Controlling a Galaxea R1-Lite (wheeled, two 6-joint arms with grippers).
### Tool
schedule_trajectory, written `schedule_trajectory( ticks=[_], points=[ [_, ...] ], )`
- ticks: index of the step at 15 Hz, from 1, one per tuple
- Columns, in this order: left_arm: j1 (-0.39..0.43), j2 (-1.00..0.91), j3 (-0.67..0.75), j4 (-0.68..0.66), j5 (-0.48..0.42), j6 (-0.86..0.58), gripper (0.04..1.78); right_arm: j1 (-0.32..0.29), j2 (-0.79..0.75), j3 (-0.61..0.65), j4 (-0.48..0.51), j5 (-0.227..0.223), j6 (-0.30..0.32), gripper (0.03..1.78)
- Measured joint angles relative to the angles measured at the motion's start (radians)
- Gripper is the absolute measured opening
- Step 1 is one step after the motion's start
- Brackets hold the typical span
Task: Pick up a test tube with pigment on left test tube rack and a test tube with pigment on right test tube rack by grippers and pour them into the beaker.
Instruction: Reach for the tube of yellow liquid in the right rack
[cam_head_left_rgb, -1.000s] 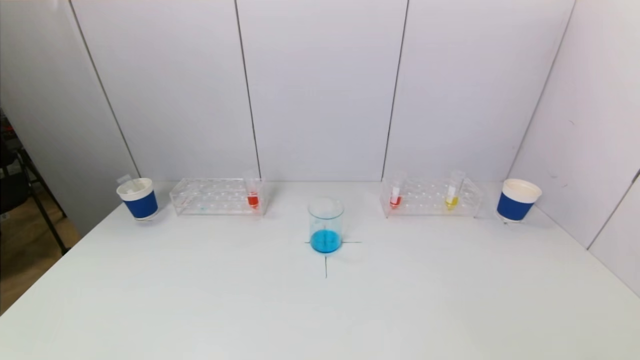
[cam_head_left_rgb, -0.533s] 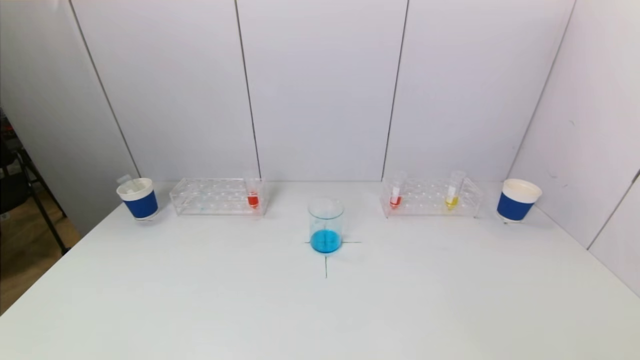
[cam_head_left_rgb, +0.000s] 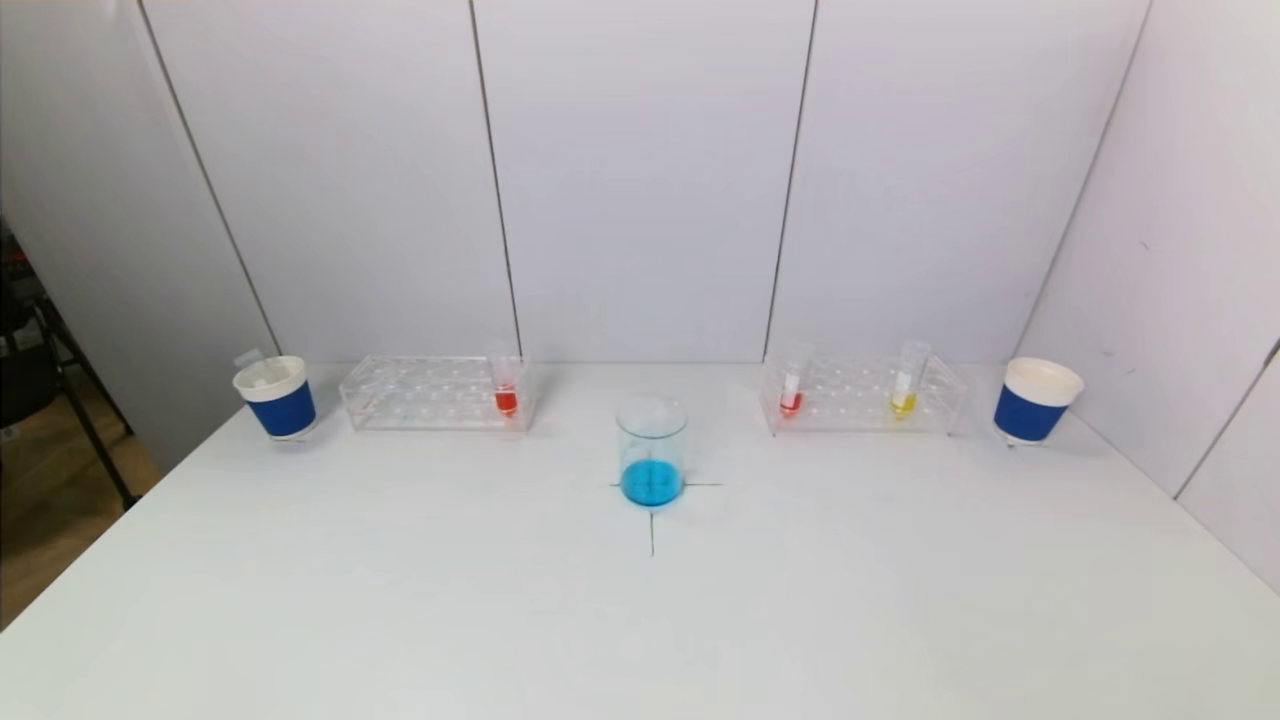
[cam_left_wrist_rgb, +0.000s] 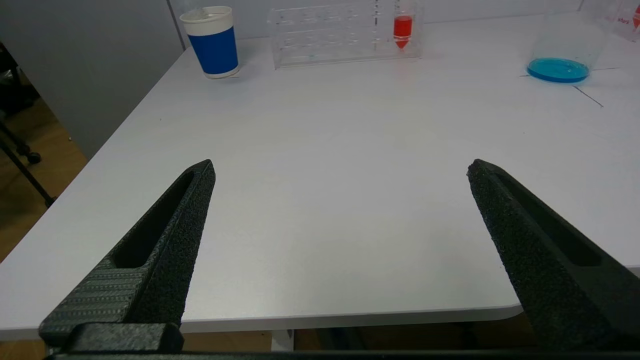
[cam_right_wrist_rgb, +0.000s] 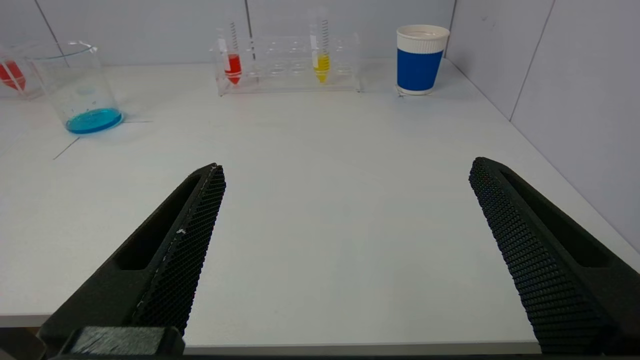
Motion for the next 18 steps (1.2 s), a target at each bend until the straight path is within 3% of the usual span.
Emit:
schedule_trajectory(
  ticks=[14,18],
  points=[
    [0.0,0.0,0.0,-0.001,0.0,0.0,1.76,-0.001,0.0,-0.006,-0.006,-0.002,-0.022,1.77],
    [0.0,0.0,0.0,-0.001,0.0,0.0,1.76,0.001,0.022,-0.15,0.037,0.042,-0.071,1.77]
  ],
)
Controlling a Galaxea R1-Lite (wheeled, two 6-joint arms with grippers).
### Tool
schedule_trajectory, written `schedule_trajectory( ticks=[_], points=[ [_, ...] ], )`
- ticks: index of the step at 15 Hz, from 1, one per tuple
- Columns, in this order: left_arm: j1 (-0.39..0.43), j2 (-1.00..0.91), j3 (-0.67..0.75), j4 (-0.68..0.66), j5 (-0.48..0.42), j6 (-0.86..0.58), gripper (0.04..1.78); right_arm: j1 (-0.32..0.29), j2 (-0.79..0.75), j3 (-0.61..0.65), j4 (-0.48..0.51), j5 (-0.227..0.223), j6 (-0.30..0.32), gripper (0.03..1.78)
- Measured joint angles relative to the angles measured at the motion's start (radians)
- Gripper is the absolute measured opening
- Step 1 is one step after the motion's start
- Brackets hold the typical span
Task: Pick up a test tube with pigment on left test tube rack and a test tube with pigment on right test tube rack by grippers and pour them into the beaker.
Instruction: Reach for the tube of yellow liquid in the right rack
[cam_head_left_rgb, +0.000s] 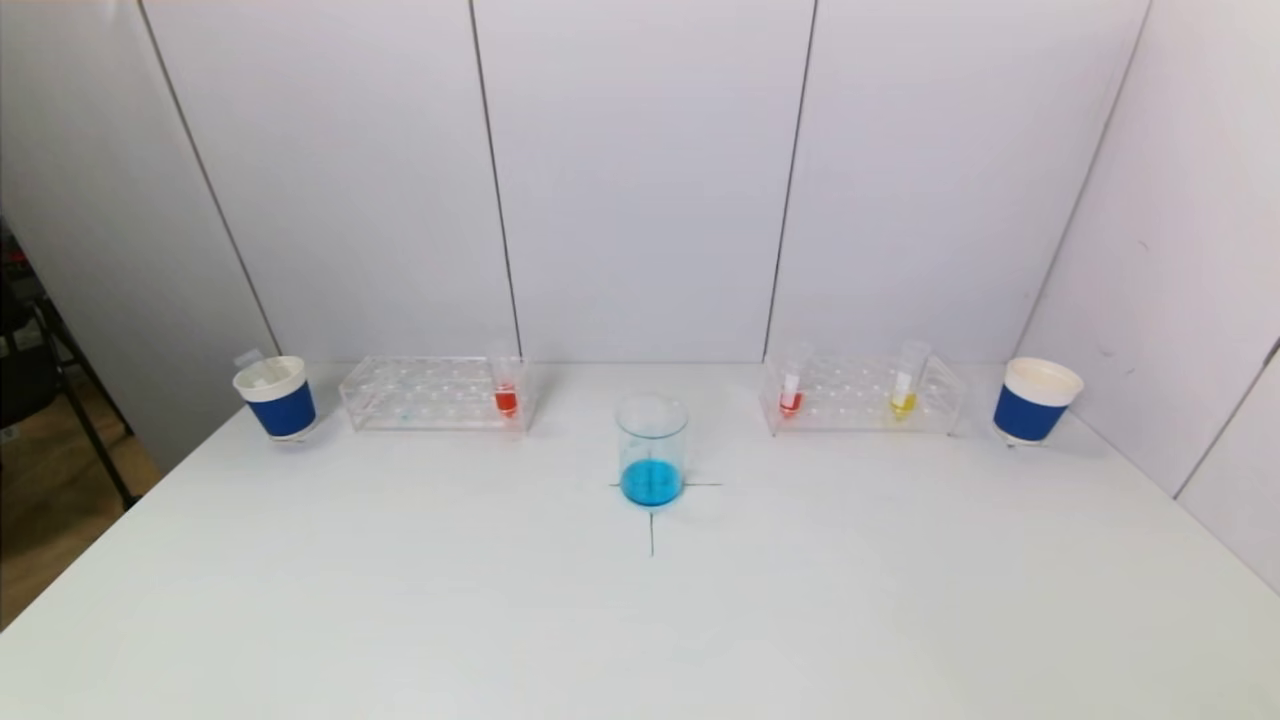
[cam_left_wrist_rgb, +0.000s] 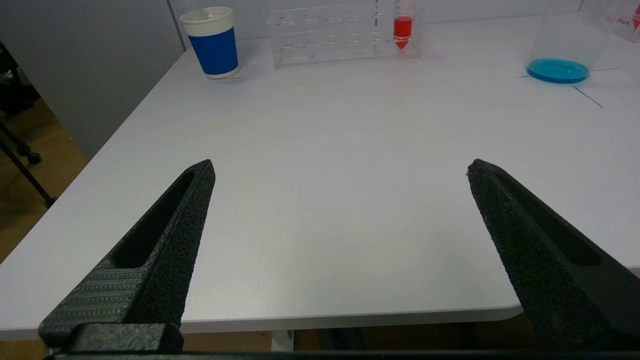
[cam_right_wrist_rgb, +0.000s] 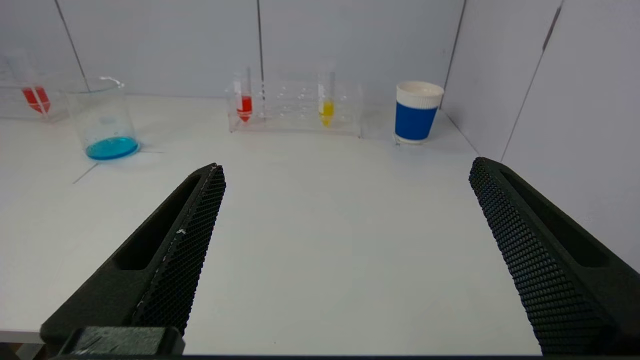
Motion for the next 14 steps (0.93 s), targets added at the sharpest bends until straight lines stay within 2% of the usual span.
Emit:
schedule_trajectory(
  ticks=[3,6,14],
  points=[
    [0.0,0.0,0.0,0.0,0.0,0.0,1.76,0.003,0.108,-0.124,0.002,0.031,-0.017,1.77],
    [0.0,0.0,0.0,0.0,0.0,0.0,1.76,0.007,0.278,-0.261,-0.029,0.038,-0.02,1.77],
    [0.0,0.0,0.0,0.0,0.0,0.0,1.76,0.011,0.861,-0.48,-0.336,0.045,-0.021,1.77]
  ],
)
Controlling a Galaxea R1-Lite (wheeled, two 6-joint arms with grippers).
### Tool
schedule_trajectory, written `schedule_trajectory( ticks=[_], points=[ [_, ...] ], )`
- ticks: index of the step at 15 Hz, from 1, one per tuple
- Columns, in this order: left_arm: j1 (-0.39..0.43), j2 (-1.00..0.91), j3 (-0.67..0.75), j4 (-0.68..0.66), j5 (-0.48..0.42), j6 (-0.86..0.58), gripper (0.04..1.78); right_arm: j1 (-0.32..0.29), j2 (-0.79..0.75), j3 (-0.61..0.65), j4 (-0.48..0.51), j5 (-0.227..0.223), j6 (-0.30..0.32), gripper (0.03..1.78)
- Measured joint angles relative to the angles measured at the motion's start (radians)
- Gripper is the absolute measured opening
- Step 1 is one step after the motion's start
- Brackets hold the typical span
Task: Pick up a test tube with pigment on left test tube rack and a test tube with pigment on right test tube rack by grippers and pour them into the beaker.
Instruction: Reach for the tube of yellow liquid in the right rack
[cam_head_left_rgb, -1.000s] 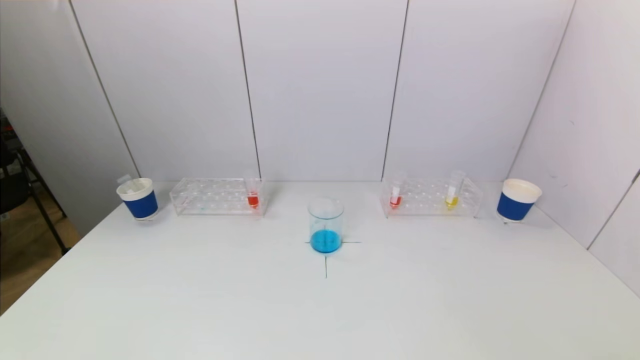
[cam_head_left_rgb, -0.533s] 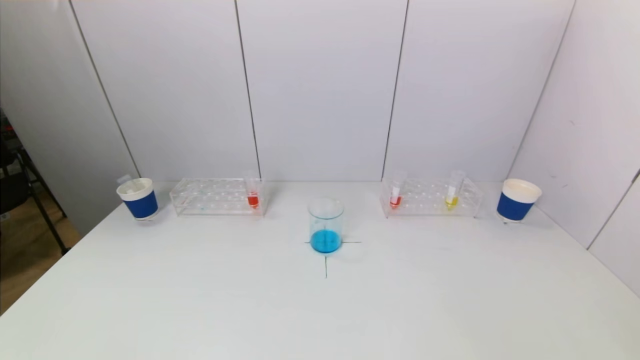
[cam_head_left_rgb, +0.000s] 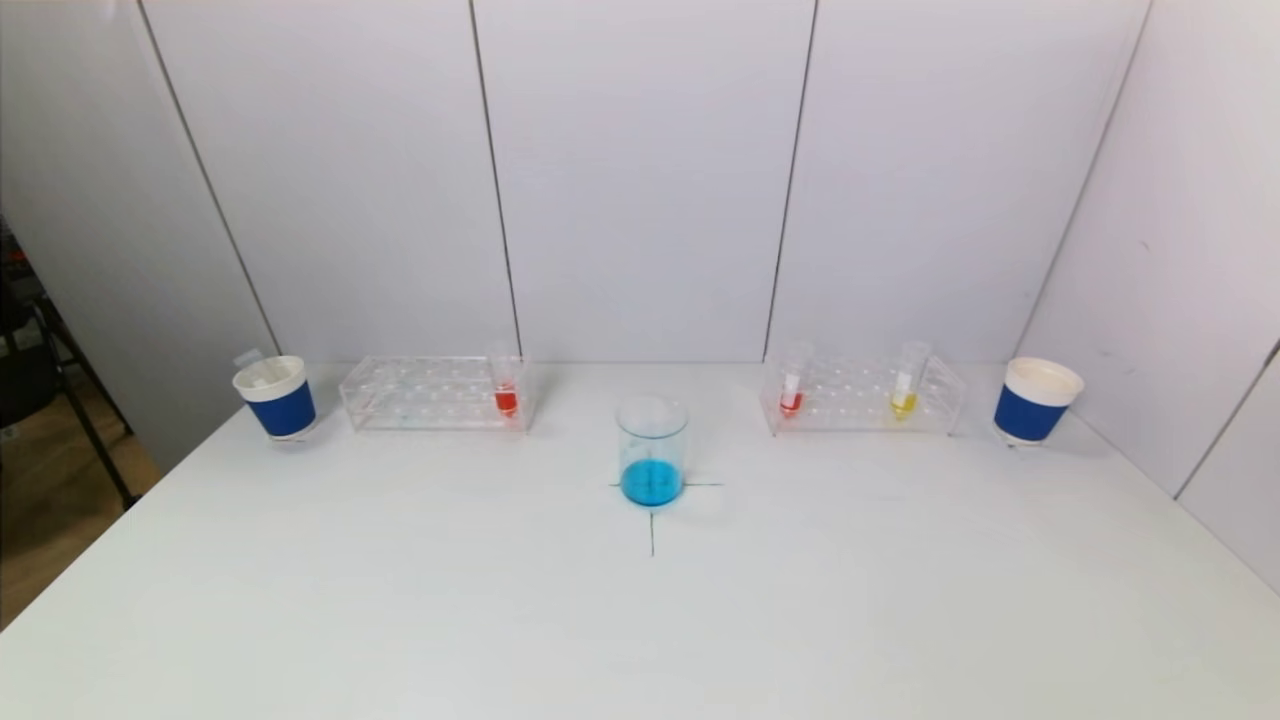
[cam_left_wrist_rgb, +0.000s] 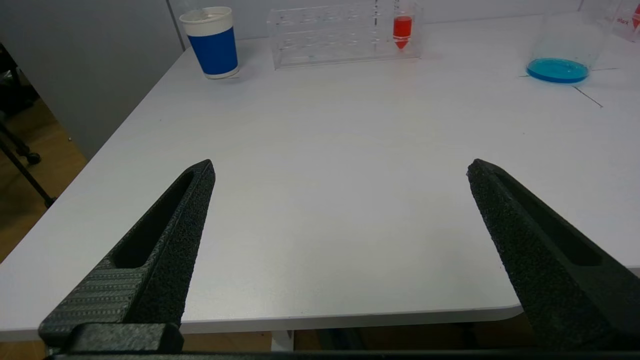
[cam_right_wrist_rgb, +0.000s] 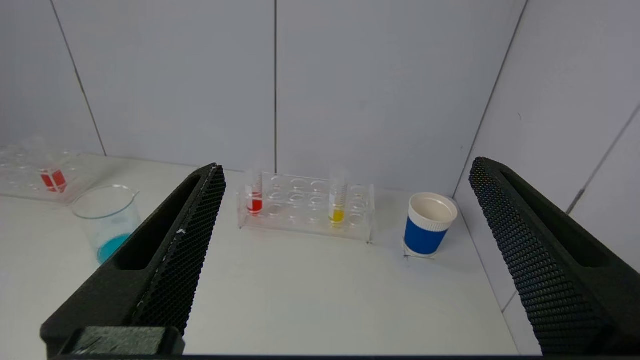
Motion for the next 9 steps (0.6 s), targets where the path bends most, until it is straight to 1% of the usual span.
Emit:
schedule_trajectory(
  ticks=[3,6,9],
  points=[
    [0.0,0.0,0.0,0.0,0.0,0.0,1.76,0.004,0.197,-0.045,-0.111,-0.007,0.006,1.77],
    [0.0,0.0,0.0,0.0,0.0,0.0,1.76,0.007,0.357,-0.059,-0.206,-0.011,0.012,1.77],
    [0.0,0.0,0.0,0.0,0.0,0.0,1.76,0.008,0.498,-0.063,-0.302,-0.012,0.033,1.77]
  ],
)
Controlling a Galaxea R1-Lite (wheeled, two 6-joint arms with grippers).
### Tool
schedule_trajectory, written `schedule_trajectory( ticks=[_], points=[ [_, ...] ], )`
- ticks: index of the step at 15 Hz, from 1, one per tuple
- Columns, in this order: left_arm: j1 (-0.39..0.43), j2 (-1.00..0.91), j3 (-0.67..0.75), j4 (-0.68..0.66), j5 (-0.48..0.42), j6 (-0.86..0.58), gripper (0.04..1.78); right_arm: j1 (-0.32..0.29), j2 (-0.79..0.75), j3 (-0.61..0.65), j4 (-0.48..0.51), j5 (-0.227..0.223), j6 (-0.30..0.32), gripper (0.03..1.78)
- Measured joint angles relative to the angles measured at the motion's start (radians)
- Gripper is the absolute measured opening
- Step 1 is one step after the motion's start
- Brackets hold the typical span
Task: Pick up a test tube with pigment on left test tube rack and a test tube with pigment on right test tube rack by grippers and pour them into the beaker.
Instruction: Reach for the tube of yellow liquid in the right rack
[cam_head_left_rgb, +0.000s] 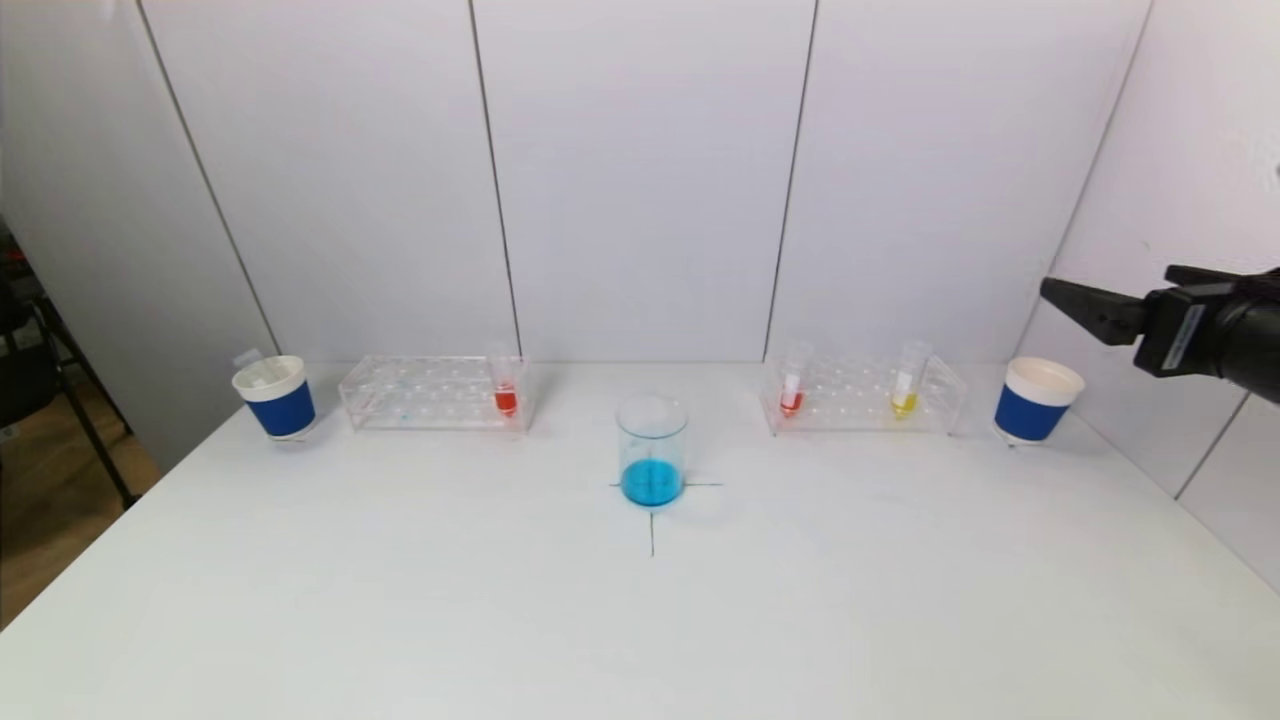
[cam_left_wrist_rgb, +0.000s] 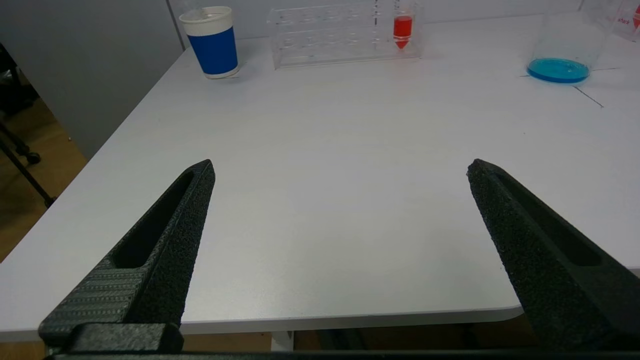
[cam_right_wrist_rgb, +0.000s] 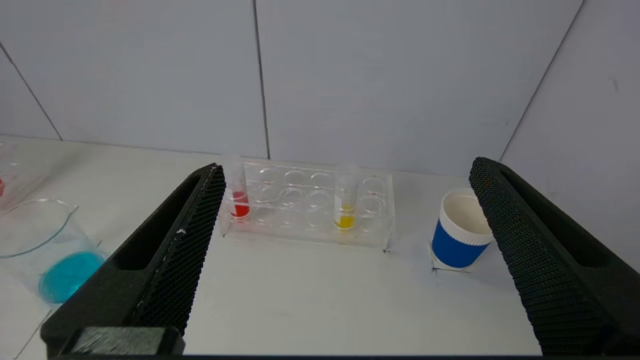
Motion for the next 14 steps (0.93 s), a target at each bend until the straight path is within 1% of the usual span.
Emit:
schedule_trajectory(
  ticks=[3,7,11,14],
  points=[
    [0.0,0.0,0.0,0.0,0.0,0.0,1.76,-0.001,0.121,0.004,-0.102,-0.002,0.021,1.77],
    [0.0,0.0,0.0,0.0,0.001,0.0,1.76,-0.001,0.256,0.01,-0.222,-0.017,0.038,1.77],
    [0.0,0.0,0.0,0.0,0.0,0.0,1.76,0.0,0.373,0.02,-0.313,-0.028,0.048,1.77],
    [0.0,0.0,0.0,0.0,0.0,0.0,1.76,0.0,0.453,0.026,-0.4,-0.041,0.056,1.77]
  ],
)
